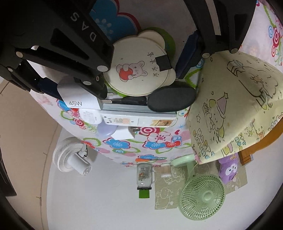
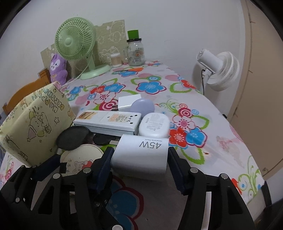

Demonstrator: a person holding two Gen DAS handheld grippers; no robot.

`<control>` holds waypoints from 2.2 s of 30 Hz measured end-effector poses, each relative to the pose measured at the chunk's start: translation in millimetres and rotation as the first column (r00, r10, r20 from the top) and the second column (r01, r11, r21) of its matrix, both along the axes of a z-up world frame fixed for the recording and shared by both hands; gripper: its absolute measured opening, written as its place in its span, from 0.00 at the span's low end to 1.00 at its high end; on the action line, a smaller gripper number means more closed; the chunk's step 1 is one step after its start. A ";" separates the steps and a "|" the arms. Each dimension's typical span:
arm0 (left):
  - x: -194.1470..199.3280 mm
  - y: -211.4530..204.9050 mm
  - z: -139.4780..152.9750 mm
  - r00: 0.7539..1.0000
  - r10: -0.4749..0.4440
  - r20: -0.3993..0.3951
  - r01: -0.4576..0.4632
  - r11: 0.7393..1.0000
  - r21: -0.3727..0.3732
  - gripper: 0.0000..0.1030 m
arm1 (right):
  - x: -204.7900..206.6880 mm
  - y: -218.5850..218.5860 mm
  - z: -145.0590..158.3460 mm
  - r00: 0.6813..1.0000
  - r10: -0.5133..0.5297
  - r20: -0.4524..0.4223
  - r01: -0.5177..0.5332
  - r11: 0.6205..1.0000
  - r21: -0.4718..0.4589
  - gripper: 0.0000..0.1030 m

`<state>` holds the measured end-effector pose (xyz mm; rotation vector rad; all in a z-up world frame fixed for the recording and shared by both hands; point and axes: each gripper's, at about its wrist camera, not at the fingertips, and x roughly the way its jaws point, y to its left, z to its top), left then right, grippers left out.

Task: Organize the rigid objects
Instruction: 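Grasp the white charger with the right tool while the left tool holds the coaster, then lift the charger with the right tool while the left tool carries the coaster over the basket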

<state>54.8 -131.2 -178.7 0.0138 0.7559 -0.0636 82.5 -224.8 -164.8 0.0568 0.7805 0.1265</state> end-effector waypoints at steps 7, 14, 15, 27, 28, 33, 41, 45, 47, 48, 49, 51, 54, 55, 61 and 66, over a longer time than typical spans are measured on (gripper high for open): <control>-6.3 -3.0 12.9 1.000 -0.011 0.021 0.011 1.000 -0.008 0.81 | -10.6 -5.5 14.0 0.999 -0.025 0.023 0.025 1.000 0.004 0.62; -11.5 -3.3 27.4 0.999 -0.020 0.040 0.020 1.000 -0.012 0.81 | -17.4 -6.8 29.5 0.998 -0.039 0.046 0.038 0.999 0.010 0.62; -11.7 -3.2 29.7 0.999 -0.021 0.042 0.021 1.000 -0.012 0.81 | -18.0 -6.8 31.9 0.998 -0.041 0.049 0.041 0.999 0.010 0.62; -14.9 1.8 63.3 0.996 -0.038 0.079 0.038 0.999 -0.006 0.81 | -24.5 -2.9 66.1 0.994 -0.068 0.083 0.067 0.998 0.013 0.62; -15.1 3.0 67.3 0.996 -0.040 0.083 0.040 0.999 -0.005 0.81 | -25.0 -2.3 69.3 0.994 -0.070 0.087 0.069 0.998 0.013 0.62; -14.5 6.1 82.7 0.994 -0.052 0.097 0.053 0.999 -0.002 0.81 | -24.7 1.2 86.3 0.991 -0.086 0.100 0.085 0.996 0.013 0.62; -11.1 13.2 103.7 0.991 -0.069 0.118 0.070 0.998 0.002 0.81 | -22.2 8.5 108.3 0.988 -0.107 0.112 0.107 0.994 0.005 0.62; -8.9 19.1 110.1 0.991 -0.065 0.121 0.066 0.998 -0.004 0.81 | -18.6 15.2 117.4 0.988 -0.105 0.116 0.106 0.994 -0.002 0.62; -6.6 23.2 112.6 0.991 -0.061 0.121 0.062 0.998 -0.004 0.81 | -16.0 19.3 120.2 0.988 -0.101 0.116 0.102 0.995 -0.004 0.62; -6.6 24.7 113.3 0.991 -0.059 0.122 0.060 0.998 -0.004 0.81 | -15.4 21.1 121.0 0.988 -0.099 0.116 0.101 0.995 -0.004 0.62; -5.3 27.6 114.7 0.991 -0.057 0.122 0.058 0.998 -0.004 0.81 | -14.3 23.2 121.9 0.988 -0.098 0.116 0.099 0.995 -0.003 0.62; -3.9 32.2 116.8 0.991 -0.053 0.123 0.054 0.999 -0.003 0.81 | -12.2 27.9 124.0 0.989 -0.095 0.116 0.096 0.995 -0.003 0.62; -0.7 40.5 120.4 0.991 -0.048 0.124 0.048 0.999 -0.001 0.81 | -8.8 35.4 126.6 0.989 -0.088 0.118 0.089 0.996 -0.002 0.62; 0.8 43.6 121.6 0.991 -0.046 0.125 0.046 0.999 0.000 0.81 | -7.3 38.3 127.6 0.989 -0.086 0.118 0.086 0.996 0.000 0.62; 9.4 61.4 125.5 0.993 -0.034 0.115 0.034 0.999 0.003 0.81 | 3.2 56.4 131.6 0.991 -0.074 0.110 0.075 0.997 -0.007 0.62; 16.3 75.3 128.1 0.993 -0.027 0.111 0.025 0.999 0.020 0.81 | 10.9 72.6 133.2 0.992 -0.066 0.104 0.068 0.998 -0.010 0.62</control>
